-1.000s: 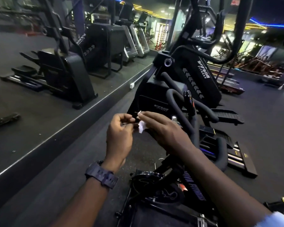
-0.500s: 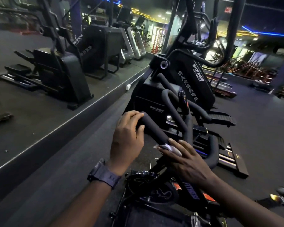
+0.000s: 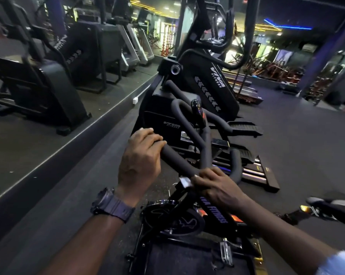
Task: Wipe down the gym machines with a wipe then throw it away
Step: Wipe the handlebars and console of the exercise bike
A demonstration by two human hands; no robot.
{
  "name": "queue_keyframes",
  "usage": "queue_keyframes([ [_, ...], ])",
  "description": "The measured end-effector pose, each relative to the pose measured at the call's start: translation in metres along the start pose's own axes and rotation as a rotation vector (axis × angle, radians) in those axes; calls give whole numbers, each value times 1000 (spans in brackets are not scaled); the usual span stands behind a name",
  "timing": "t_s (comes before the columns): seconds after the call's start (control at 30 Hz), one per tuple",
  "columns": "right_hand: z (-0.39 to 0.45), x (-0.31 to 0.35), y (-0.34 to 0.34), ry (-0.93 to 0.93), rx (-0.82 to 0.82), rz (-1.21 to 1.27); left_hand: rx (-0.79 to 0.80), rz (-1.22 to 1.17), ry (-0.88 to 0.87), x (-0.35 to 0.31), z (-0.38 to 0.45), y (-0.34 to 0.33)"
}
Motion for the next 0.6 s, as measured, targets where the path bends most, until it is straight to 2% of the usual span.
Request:
queue_keyframes([
  [0.07, -34, -9, 4, -18, 37, 7, 72, 21, -92, -16, -2, -14],
  [0.13, -41, -18, 12, -98, 30, 114, 162, 25, -171, -35, -5, -33],
  [0.27, -17, -38, 15, -569, -156, 444, 354, 0, -212, -61, -8, -71],
  [0.3, -18, -37, 12, -625, -175, 479, 385, -6, -209, -65, -8, -78],
  [0.43, -61, -32, 10, -534, -116, 459, 451, 0, -203, -73, -14, -94],
  [0.53, -93, -66, 9, -789, -171, 415, 459, 5, -194, -76, -16, -100],
  [0.6, -79, -72, 0, -895, -170, 436, 477, -22, -159, -80, -14, -105],
])
Point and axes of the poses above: each hand's wrist, its own z-axis towards the middle knuckle, its own y-axis out of the back of the hand, x = y × z, the point moved 9 cm from there along z, towards the middle knuckle, and after that the axes turned 1 degree about x, right-handed, at the moved point
